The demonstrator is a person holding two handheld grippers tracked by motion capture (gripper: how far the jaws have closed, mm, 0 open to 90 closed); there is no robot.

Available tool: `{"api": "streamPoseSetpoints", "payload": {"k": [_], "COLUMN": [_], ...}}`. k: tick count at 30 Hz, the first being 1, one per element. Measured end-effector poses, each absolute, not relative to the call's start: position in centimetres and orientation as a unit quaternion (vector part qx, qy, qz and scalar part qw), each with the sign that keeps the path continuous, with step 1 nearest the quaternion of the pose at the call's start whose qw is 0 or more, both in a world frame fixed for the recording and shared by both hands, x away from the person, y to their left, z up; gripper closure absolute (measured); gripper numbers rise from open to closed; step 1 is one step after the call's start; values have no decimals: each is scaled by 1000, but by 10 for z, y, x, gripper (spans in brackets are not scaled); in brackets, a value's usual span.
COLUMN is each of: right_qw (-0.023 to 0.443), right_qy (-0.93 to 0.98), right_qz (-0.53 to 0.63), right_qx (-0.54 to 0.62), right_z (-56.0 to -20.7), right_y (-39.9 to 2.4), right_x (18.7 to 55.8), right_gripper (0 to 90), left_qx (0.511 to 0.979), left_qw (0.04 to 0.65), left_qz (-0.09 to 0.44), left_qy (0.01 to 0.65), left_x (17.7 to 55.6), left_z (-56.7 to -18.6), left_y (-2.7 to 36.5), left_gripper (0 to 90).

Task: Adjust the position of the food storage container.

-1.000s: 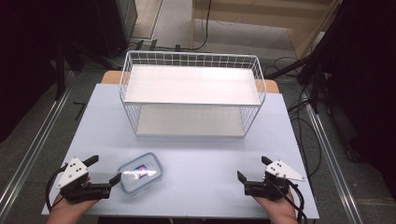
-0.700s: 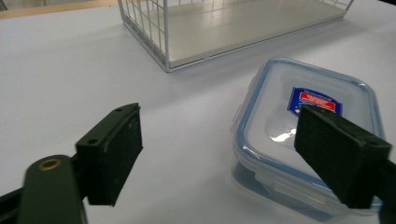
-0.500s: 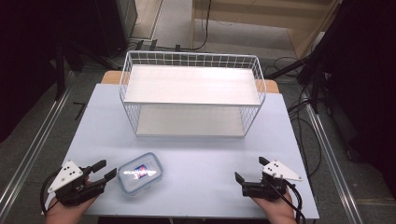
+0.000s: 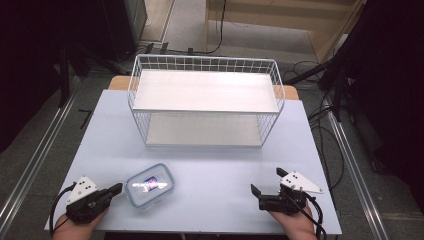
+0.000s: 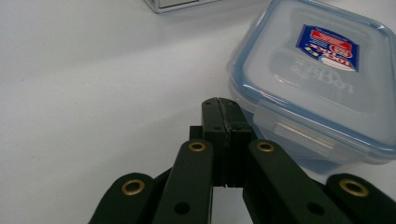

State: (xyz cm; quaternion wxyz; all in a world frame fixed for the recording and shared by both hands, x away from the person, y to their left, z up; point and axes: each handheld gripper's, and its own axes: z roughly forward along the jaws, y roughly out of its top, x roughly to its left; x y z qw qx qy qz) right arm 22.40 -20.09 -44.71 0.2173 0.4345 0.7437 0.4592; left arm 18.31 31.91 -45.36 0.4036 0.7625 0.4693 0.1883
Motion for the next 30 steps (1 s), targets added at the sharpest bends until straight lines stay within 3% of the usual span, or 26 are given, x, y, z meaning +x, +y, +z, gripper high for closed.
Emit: {"api": "streamPoseSetpoints", "payload": {"k": [30], "right_qw": [214], "right_qy": [742], "right_qz": [460], "right_qx": [438], "right_z": [-447], "right_y": [-201], "right_x": [225], "right_gripper": [1], "left_qx": [788], "left_qw": [412], "left_qz": [154], "left_qy": [431], "left_x": [175], "left_z": [-454], "left_y": [270], "left_gripper": [900]}}
